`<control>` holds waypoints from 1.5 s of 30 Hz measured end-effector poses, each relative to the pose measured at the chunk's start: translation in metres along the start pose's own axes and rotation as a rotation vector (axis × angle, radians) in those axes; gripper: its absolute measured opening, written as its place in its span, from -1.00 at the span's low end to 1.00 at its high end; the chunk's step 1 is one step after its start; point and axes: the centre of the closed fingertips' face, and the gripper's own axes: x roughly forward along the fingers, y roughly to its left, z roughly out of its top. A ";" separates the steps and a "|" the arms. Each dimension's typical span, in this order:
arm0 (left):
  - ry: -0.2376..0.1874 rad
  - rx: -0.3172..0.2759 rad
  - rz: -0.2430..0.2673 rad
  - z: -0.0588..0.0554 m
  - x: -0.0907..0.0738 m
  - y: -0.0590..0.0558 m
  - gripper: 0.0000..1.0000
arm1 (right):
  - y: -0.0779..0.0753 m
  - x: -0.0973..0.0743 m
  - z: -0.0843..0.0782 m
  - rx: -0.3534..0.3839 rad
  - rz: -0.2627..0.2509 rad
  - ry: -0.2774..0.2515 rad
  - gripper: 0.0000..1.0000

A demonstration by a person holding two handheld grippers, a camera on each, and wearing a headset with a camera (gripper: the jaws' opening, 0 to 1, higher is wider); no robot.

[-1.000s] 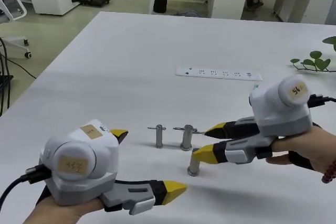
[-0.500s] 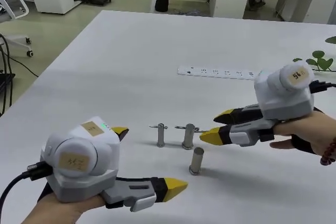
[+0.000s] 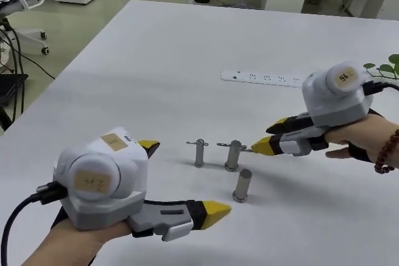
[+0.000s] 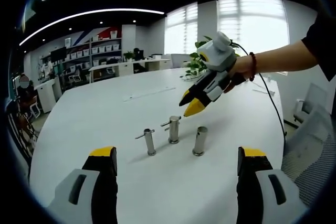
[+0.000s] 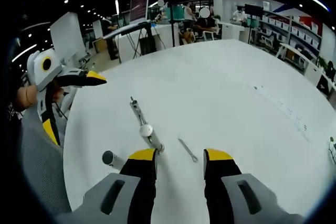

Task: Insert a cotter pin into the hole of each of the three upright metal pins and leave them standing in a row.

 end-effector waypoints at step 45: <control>0.034 -0.005 0.007 -0.007 0.000 0.003 0.80 | -0.025 0.042 -0.035 -0.162 -0.001 0.215 -1.00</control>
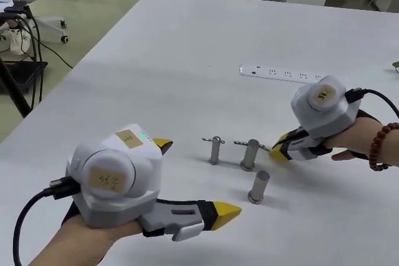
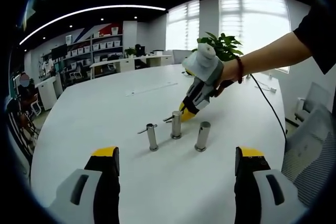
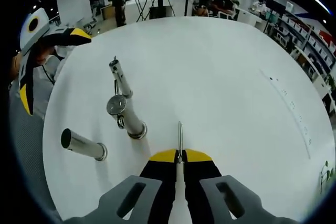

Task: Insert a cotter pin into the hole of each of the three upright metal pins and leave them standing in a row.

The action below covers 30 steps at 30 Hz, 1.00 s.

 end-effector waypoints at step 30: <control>-0.001 -0.030 -0.042 0.001 0.002 -0.008 0.67 | 0.019 -0.046 0.022 -0.162 -0.084 -0.065 -1.00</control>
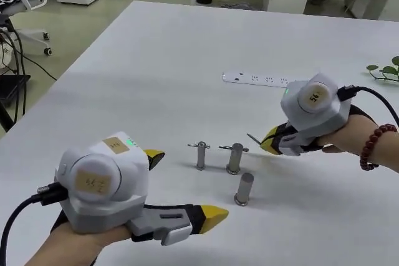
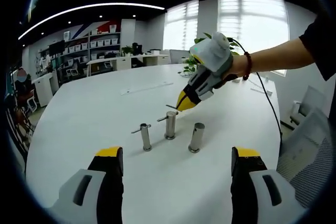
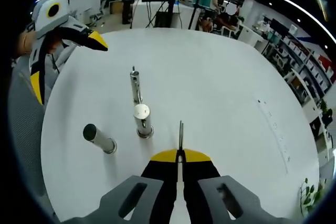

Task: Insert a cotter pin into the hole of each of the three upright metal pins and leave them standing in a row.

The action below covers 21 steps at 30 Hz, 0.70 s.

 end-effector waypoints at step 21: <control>0.016 -0.098 -0.118 0.016 0.017 -0.015 0.10 | 0.024 -0.029 0.015 -0.174 -0.004 -0.068 -1.00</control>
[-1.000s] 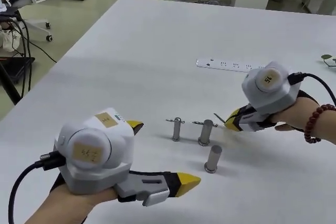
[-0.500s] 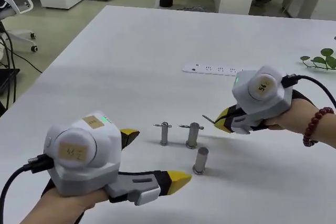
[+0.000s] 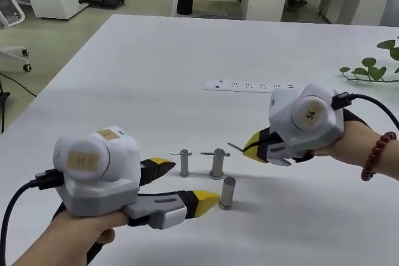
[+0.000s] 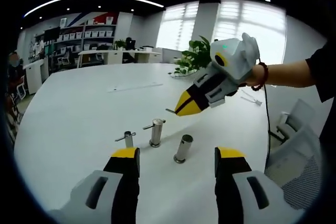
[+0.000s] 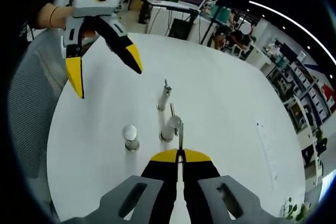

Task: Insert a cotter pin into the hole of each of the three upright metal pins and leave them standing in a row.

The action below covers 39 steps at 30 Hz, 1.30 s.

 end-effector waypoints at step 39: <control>0.016 -0.291 -0.093 0.019 0.022 -0.013 -0.76 | 0.052 -0.011 0.045 -0.321 0.046 -0.096 -1.00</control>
